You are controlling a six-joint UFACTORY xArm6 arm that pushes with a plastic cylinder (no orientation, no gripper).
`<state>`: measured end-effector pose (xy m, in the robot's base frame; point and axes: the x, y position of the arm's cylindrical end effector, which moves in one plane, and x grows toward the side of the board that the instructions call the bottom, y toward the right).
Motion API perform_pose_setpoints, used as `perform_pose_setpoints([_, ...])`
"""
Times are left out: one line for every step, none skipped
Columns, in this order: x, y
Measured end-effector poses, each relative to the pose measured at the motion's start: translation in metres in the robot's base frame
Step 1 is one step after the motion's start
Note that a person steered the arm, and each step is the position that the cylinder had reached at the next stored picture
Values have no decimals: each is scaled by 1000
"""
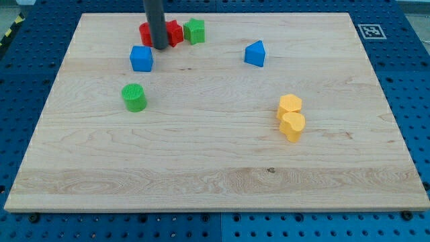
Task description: Push the blue cube closer to the blue triangle
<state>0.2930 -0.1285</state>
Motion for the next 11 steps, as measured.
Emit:
perform_pose_setpoints([2, -26])
perform_pose_setpoints([9, -43])
perform_pose_setpoints([27, -69])
perform_pose_setpoints([47, -61])
perform_pose_setpoints([51, -34])
perform_pose_setpoints([51, -5])
perform_pose_setpoints([50, 31])
perform_pose_setpoints([50, 72])
perform_pose_setpoints([47, 110])
perform_pose_setpoints([41, 149])
perform_pose_setpoints([35, 185])
